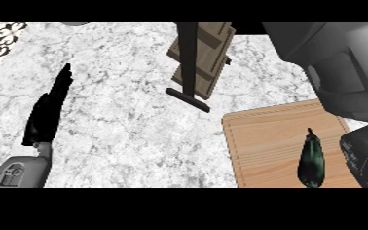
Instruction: Pick the croissant from the cutting board and place it in the tiered basket
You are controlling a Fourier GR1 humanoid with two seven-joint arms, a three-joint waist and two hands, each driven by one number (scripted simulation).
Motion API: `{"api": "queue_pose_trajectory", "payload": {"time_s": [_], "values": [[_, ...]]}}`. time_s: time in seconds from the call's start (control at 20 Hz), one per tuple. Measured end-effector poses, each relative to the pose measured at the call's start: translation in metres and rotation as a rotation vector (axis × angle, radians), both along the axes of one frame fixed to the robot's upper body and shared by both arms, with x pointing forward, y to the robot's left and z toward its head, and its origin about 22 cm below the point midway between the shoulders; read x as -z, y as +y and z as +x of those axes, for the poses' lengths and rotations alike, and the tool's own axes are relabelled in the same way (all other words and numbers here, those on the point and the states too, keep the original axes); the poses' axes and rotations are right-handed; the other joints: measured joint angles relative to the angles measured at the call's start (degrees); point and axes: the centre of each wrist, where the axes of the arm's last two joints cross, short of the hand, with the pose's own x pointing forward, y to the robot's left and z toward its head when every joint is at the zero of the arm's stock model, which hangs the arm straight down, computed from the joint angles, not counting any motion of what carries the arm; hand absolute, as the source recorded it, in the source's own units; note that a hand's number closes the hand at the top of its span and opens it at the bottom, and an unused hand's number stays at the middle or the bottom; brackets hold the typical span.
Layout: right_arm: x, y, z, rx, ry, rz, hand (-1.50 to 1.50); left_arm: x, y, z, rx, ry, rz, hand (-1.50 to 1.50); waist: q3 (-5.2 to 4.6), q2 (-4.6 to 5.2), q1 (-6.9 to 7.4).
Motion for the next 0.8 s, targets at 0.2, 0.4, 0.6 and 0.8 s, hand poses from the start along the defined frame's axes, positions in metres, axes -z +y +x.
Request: {"api": "queue_pose_trajectory", "payload": {"time_s": [0.2, 0.4, 0.6, 0.8], "values": [[-0.016, 0.002, -0.008, 0.008, -0.127, -0.031, -1.50, -0.001, 0.002, -0.002, -0.010, 0.003, -0.009, 0.00, -0.01, -0.28, -0.36], [-0.039, 0.002, -0.020, 0.027, -0.243, -0.061, -1.50, 0.001, 0.002, -0.003, -0.019, 0.002, -0.005, 0.00, -0.03, -0.52, -0.82], [-0.067, -0.008, -0.031, 0.053, -0.326, -0.037, -1.50, 0.006, 0.004, -0.008, -0.027, 0.018, -0.007, 0.00, -0.04, -1.03, -1.60], [-0.089, -0.013, -0.045, 0.054, -0.381, 0.017, -1.50, 0.004, 0.008, -0.007, -0.044, 0.021, -0.006, 0.00, 0.01, -1.73, -2.65]]}}
